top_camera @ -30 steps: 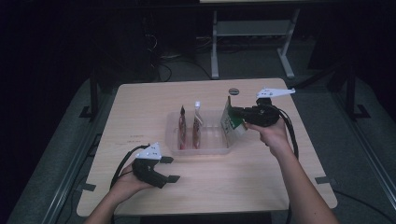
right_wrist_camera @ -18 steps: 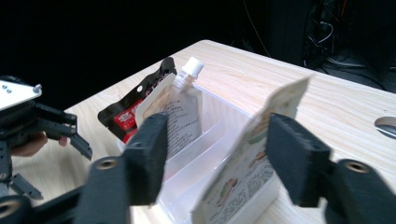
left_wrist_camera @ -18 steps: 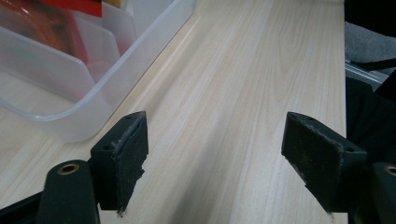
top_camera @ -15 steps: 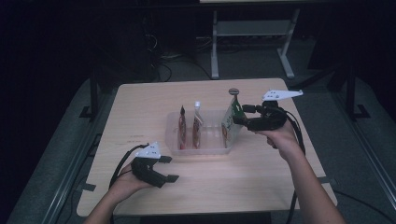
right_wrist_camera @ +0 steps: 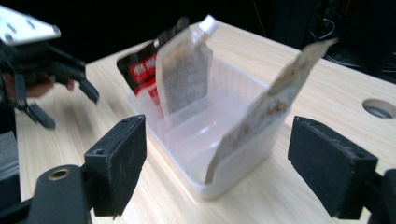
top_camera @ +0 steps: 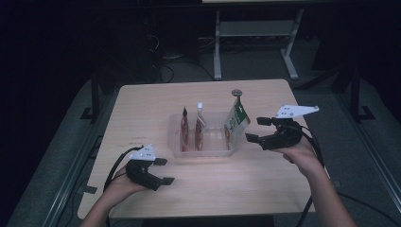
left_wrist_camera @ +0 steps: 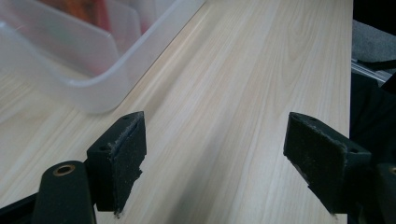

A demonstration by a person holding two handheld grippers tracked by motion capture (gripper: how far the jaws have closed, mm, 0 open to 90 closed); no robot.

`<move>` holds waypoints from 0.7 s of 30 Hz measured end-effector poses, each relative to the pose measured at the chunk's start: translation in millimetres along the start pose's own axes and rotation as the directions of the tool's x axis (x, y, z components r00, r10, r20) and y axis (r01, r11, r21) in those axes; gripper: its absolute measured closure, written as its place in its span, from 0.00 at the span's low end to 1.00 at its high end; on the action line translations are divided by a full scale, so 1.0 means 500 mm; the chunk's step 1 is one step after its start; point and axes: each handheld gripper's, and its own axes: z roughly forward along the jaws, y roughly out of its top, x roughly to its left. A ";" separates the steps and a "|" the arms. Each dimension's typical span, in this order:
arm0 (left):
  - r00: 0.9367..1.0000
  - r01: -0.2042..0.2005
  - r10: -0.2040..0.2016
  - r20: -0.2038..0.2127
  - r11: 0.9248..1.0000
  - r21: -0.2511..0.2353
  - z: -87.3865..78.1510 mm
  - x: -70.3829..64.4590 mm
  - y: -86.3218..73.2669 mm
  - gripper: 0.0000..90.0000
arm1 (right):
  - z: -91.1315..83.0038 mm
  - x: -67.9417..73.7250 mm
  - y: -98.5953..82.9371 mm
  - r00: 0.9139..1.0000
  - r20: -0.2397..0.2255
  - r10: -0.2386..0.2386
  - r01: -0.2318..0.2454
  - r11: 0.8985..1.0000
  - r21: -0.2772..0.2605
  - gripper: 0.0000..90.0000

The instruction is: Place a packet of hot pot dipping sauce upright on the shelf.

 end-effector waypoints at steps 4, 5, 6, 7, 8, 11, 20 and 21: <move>1.000 0.012 -0.012 -0.012 1.000 0.006 -0.014 0.002 -0.011 0.23 | -0.007 -0.001 -0.030 1.000 0.016 0.003 -0.003 1.000 0.009 0.20; 1.000 0.006 -0.005 -0.017 1.000 0.008 -0.016 0.003 -0.014 0.23 | -0.009 -0.001 -0.038 1.000 0.019 0.003 -0.003 1.000 0.010 0.20; 1.000 0.008 -0.008 -0.019 1.000 0.008 -0.018 0.003 -0.017 0.23 | -0.010 -0.002 -0.046 1.000 0.019 0.005 -0.005 1.000 0.011 0.19; 1.000 0.007 -0.006 -0.025 1.000 0.008 -0.022 0.003 -0.021 0.23 | -0.011 -0.002 -0.053 1.000 0.020 0.006 -0.007 1.000 0.015 0.19; 1.000 0.007 -0.006 -0.025 1.000 0.008 -0.022 0.003 -0.021 0.22 | -0.011 -0.002 -0.053 1.000 0.020 0.006 -0.007 1.000 0.015 0.19; 0.999 0.011 -0.011 -0.036 1.000 0.008 -0.029 0.002 -0.030 0.22 | -0.019 0.001 -0.079 0.999 0.032 0.008 -0.009 0.999 0.039 0.19; 0.997 0.031 -0.030 -0.068 0.999 0.017 -0.047 0.004 -0.065 0.21 | -0.028 0.004 -0.149 0.998 0.064 0.017 -0.024 0.993 0.114 0.19; 0.997 0.031 -0.029 -0.070 0.999 0.019 -0.048 0.004 -0.068 0.21 | -0.029 0.004 -0.157 0.997 0.070 0.016 -0.024 0.992 0.124 0.18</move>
